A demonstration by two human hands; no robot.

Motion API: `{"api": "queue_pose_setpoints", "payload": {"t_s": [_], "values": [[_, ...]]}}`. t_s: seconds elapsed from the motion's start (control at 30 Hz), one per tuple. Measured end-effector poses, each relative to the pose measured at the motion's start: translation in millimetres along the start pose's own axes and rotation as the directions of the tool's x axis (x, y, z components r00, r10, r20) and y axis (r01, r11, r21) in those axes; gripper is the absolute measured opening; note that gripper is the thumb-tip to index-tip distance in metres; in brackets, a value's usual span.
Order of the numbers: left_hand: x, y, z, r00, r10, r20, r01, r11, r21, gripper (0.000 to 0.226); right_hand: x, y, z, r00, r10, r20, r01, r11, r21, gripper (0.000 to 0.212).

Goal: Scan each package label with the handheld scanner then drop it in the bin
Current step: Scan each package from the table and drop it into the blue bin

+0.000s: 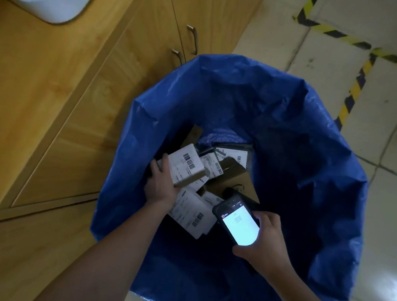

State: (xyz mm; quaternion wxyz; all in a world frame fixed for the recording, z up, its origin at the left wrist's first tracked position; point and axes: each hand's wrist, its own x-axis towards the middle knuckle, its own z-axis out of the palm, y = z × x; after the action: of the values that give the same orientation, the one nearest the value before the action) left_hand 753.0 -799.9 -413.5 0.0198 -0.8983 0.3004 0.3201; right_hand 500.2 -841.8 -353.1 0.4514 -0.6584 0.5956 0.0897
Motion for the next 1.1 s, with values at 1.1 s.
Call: {"api": "queue_pose_setpoints", "payload": {"t_s": [1.1], "values": [[-313.8,162.5,-89.3,0.838,0.545,0.036,-0.543,0.825,0.156,0.025,-271.2,114.0,-212.4,0.930,0.060,-0.364,0.061,0.948,0.312,0.067]]}}
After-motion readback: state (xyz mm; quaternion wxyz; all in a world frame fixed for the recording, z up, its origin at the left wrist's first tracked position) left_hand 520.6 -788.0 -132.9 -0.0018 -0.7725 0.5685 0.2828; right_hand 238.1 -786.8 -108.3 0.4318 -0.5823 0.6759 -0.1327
